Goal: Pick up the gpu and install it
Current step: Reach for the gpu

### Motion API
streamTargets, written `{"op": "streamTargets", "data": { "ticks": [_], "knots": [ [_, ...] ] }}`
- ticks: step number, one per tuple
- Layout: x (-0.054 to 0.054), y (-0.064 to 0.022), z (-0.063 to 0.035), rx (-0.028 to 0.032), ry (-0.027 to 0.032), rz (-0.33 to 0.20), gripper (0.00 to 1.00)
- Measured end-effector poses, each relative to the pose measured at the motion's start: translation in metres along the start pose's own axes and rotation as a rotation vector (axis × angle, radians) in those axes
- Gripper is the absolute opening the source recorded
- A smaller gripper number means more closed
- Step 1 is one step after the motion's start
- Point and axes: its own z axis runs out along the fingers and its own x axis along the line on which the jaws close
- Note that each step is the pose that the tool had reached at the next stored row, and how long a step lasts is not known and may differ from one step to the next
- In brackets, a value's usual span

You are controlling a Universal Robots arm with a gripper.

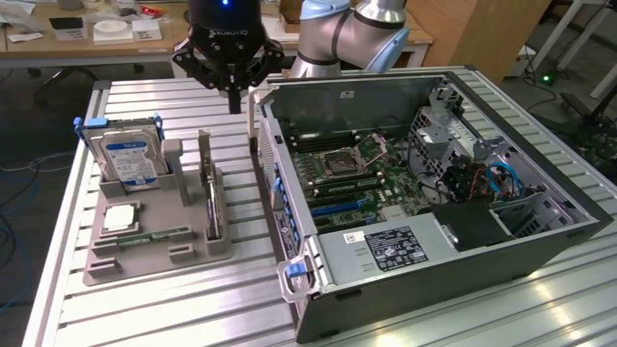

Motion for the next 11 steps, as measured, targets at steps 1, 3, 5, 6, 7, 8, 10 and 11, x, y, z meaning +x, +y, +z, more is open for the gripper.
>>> {"op": "streamTargets", "data": {
  "ticks": [1,3,5,6,7,8,10,11],
  "knots": [
    [0.001,-0.0001,0.0,0.0,0.0,0.0,0.1],
    [0.003,-0.0002,-0.0001,0.0,0.0,0.0,0.1],
    [0.006,-0.0004,-0.0001,0.0,0.0,0.0,0.1],
    [0.007,-0.0005,-0.0002,0.0,0.0,0.0,0.1],
    [0.008,-0.0006,-0.0002,0.0,0.0,0.0,0.1],
    [0.01,-0.0007,-0.0003,0.0,0.0,0.0,0.1],
    [0.012,-0.0009,-0.0003,0.0,0.0,0.0,0.1],
    [0.013,-0.001,-0.0003,0.0,0.0,0.0,0.1]
  ]
}}
